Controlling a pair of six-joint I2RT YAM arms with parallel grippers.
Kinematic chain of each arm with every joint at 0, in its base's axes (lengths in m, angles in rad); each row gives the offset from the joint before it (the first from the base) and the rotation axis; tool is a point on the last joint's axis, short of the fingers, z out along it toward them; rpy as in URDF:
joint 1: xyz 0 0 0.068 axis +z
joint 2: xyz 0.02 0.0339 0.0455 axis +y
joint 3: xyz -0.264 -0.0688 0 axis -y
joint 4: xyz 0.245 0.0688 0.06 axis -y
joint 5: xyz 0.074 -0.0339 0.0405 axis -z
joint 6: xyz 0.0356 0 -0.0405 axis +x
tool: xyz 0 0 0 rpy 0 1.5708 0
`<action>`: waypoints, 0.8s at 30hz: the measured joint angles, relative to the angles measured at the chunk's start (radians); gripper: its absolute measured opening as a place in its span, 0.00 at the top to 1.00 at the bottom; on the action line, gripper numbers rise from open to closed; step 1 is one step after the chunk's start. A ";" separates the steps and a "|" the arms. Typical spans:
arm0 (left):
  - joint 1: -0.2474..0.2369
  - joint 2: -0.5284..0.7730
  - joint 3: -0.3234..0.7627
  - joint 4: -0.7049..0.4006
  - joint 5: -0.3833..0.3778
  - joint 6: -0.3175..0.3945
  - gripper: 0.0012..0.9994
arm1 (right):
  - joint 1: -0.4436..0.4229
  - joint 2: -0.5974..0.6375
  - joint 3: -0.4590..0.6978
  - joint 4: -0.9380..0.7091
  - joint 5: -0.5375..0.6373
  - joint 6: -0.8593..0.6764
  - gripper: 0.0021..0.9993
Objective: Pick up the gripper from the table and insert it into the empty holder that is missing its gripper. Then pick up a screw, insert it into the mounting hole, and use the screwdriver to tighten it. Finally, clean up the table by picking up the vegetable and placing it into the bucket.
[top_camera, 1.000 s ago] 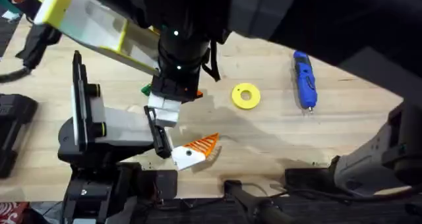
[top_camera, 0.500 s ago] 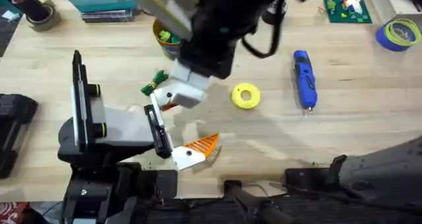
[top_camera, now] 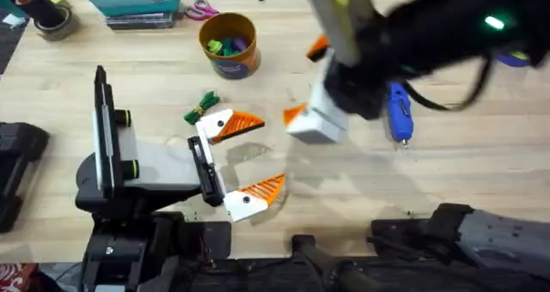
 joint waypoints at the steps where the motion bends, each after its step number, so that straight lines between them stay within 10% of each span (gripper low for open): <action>1: 0.000 0.000 0.000 0.000 0.000 0.000 0.01 | -0.010 -0.035 -0.031 0.002 -0.006 0.000 0.00; 11: 0.000 0.000 0.000 0.000 0.000 0.000 0.01 | -0.126 -0.251 -0.229 0.005 -0.255 -0.142 0.00; 24: 0.000 0.000 0.000 0.000 0.000 0.000 0.01 | -0.281 -0.228 -0.307 0.018 -0.536 -0.349 0.00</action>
